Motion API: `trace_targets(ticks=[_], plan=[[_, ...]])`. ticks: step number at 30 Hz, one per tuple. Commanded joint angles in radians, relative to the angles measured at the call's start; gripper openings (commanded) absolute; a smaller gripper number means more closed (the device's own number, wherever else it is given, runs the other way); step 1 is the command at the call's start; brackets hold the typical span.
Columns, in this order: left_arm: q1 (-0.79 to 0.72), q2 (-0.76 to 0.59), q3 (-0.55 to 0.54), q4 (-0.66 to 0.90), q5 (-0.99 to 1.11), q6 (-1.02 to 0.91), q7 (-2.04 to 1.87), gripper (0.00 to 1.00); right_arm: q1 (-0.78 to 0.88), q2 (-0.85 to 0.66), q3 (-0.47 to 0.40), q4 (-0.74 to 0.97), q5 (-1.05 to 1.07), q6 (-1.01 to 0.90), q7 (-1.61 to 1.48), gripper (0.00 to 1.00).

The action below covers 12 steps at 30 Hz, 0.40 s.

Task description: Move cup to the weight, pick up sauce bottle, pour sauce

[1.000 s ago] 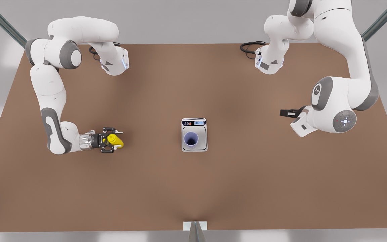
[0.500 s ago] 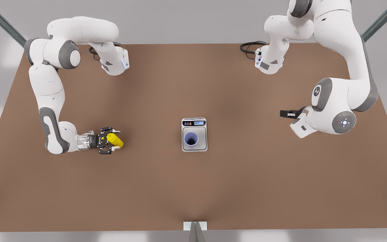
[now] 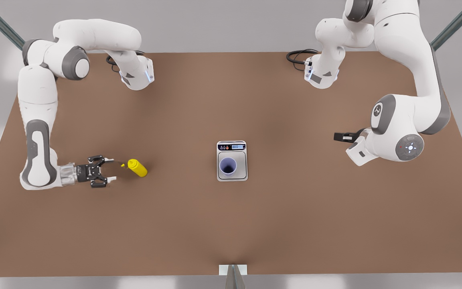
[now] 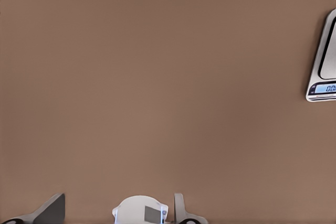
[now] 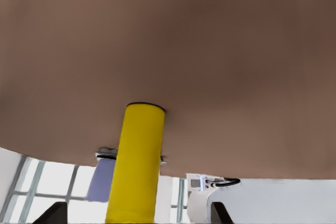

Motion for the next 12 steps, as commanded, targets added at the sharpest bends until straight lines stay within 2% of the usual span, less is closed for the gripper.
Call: trace_targets(ticks=[1, 3, 6, 7, 9, 10, 12], plan=[[0.000, 0.000, 0.000, 0.000, 0.000, 0.000, 0.000, 1.00, 0.000, -0.005, 0.001, 0.031, -0.038, -0.004, -0.002, 1.00], [0.000, -0.005, 0.002, 0.038, -0.001, -0.003, 0.003, 1.00, 0.022, -0.069, 0.015, 0.216, -0.277, -0.092, -0.010, 1.00], [0.000, 0.035, 0.023, 0.169, -0.003, -0.003, -0.011, 1.00, 0.181, -0.314, 0.036, 0.281, -0.594, -0.070, -0.186, 1.00], [0.000, 0.035, 0.049, 0.190, -0.006, -0.002, -0.009, 1.00, 0.220, -0.434, 0.113, 0.276, -0.707, -0.033, -0.188, 1.00], [0.000, 0.035, 0.051, 0.193, -0.003, 0.000, -0.008, 1.00, 0.117, -0.564, 0.337, 0.243, -0.757, -0.032, -0.186, 1.00], [0.000, 0.035, 0.052, 0.193, -0.001, 0.000, -0.009, 1.00, 0.111, -0.577, 0.380, 0.226, -0.796, -0.004, -0.186, 1.00], [0.000, 0.035, 0.052, 0.192, -0.001, 0.000, -0.009, 1.00, 0.118, -0.640, 0.345, 0.063, -0.802, 0.152, -0.250, 1.00]])
